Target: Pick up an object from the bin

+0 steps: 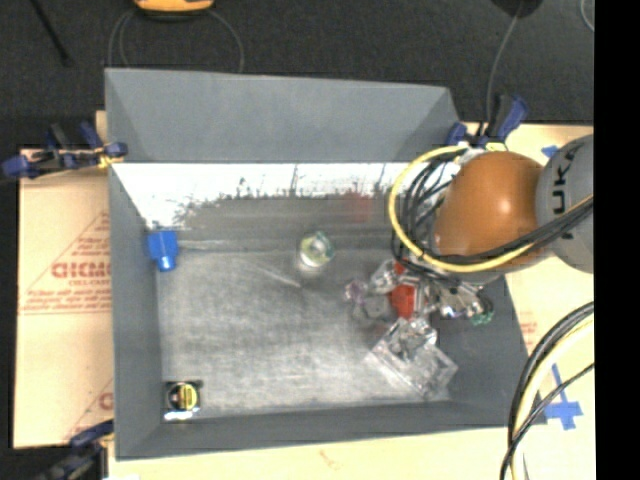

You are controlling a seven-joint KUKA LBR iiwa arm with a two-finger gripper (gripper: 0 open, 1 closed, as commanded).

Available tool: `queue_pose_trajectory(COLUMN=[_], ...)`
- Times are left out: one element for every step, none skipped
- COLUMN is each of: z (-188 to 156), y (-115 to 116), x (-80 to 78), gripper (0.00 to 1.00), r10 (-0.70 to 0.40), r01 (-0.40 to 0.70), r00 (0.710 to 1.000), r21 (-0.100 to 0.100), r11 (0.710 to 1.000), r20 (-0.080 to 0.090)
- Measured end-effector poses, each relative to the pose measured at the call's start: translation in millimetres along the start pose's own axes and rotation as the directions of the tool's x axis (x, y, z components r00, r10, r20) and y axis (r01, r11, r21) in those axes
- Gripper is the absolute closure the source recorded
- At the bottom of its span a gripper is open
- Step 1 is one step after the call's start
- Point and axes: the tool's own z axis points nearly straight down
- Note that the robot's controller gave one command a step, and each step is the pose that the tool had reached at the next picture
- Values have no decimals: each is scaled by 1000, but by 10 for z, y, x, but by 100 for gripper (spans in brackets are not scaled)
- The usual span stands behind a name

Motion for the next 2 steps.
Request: queue_pose_trajectory(z=[35, 76], y=[-38, -20], x=[64, 79], gripper=[100, 0], r10=[3, 7], r01=[-3, -7], r00=[1000, 1000], r21=[2, -2], r11=[1000, 1000], r20=[-18, -19])
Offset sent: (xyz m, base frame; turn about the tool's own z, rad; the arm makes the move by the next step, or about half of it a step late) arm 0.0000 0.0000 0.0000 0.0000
